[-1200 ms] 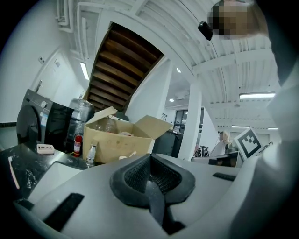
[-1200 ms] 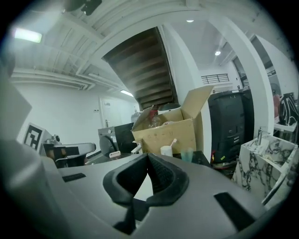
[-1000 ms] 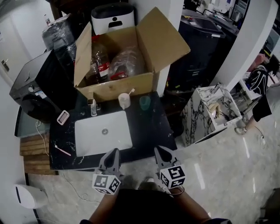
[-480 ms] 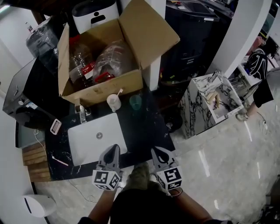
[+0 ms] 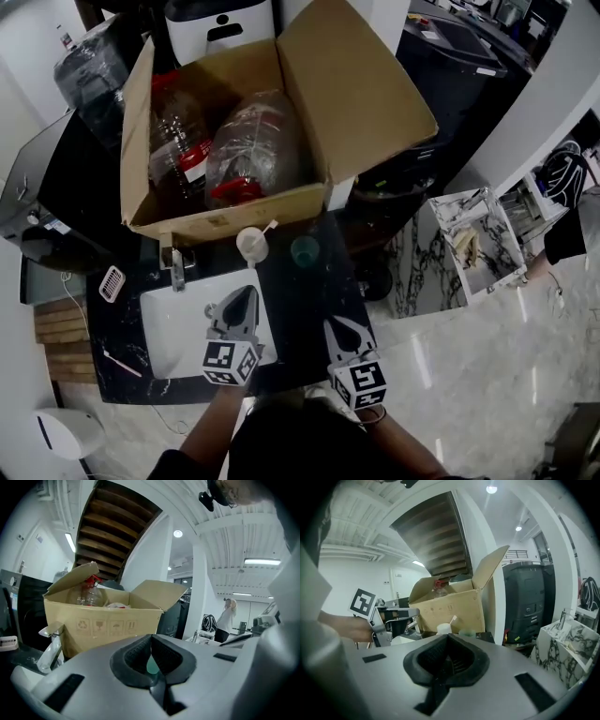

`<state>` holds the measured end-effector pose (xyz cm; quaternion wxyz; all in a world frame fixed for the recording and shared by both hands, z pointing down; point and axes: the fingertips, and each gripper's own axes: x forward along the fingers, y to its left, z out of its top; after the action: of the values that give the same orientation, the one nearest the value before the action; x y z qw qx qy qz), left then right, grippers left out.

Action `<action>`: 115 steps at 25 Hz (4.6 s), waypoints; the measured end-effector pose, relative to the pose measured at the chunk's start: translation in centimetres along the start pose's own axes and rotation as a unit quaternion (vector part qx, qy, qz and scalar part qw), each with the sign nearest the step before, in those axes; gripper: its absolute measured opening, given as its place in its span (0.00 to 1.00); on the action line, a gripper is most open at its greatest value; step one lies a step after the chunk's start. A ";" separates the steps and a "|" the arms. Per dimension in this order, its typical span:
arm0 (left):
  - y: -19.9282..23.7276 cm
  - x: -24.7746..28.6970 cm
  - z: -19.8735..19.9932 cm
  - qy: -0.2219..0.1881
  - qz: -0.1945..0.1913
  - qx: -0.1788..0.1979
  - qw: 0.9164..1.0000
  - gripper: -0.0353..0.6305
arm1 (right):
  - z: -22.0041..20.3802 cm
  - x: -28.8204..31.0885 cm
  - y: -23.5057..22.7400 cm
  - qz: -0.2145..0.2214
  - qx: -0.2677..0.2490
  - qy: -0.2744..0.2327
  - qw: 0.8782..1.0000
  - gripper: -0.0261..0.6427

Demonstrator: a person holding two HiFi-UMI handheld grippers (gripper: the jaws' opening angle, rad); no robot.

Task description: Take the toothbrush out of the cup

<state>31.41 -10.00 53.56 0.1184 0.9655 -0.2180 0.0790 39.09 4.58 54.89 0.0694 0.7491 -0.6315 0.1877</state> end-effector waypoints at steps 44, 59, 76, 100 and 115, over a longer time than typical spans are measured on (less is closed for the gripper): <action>8.9 19.9 -8.0 0.170 0.003 0.217 0.961 0.12 | -6.1 9.7 -4.6 0.010 0.016 0.096 0.995 0.06; 6.2 13.9 0.9 0.047 0.030 0.178 0.982 0.12 | -1.1 4.9 -5.2 -0.009 0.061 0.025 0.998 0.06; -1.0 -8.9 7.1 -0.067 0.069 0.104 0.990 0.11 | -1.5 -8.0 3.8 0.039 0.050 -0.052 0.997 0.06; 12.5 -32.8 -1.6 -0.038 0.123 0.003 0.992 0.11 | -3.0 -2.7 27.3 0.109 -0.011 -0.005 0.994 0.06; 28.1 -44.7 -6.3 -0.058 0.167 -0.122 0.977 0.11 | -3.7 5.5 45.2 0.153 -0.062 0.030 0.986 0.06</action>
<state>-21.52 -15.01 55.88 0.2074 0.8966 -0.3910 0.0142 -4.89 -7.90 54.29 0.1052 0.6319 -0.7466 0.1795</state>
